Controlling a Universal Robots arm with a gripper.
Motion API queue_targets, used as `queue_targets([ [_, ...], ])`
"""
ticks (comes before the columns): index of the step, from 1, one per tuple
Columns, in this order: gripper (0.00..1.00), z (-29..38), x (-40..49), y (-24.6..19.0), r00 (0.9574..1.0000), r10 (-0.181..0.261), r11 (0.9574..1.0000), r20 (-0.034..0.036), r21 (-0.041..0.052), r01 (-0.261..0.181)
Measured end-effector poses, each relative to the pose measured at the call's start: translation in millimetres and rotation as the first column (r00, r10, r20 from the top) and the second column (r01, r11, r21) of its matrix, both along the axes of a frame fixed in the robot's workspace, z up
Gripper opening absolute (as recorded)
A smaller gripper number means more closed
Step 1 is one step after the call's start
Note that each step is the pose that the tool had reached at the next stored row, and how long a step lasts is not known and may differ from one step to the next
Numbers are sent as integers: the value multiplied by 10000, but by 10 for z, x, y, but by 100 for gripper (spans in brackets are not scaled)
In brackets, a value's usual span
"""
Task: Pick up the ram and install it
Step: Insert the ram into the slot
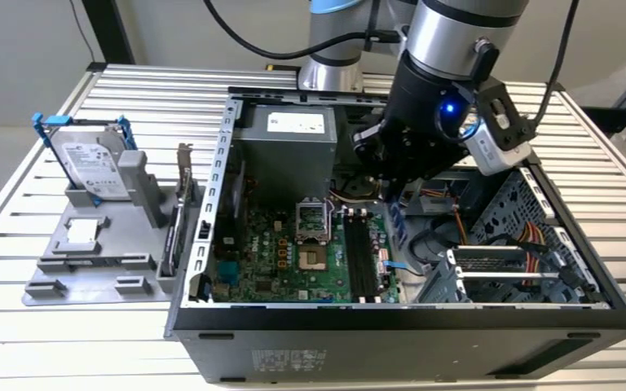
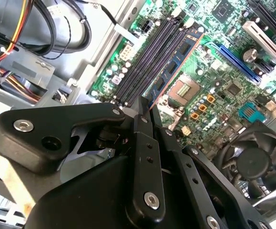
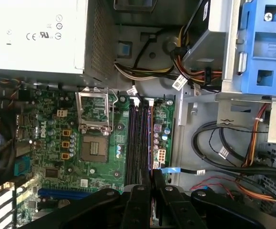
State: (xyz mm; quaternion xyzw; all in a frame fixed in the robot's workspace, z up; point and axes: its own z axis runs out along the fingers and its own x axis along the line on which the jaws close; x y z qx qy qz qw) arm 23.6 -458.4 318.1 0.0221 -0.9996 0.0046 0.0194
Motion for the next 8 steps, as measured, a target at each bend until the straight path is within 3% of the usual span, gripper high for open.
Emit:
queue_targets([
  [8,0,-41,0,0,10000,0,10000,0,-39,0],
])
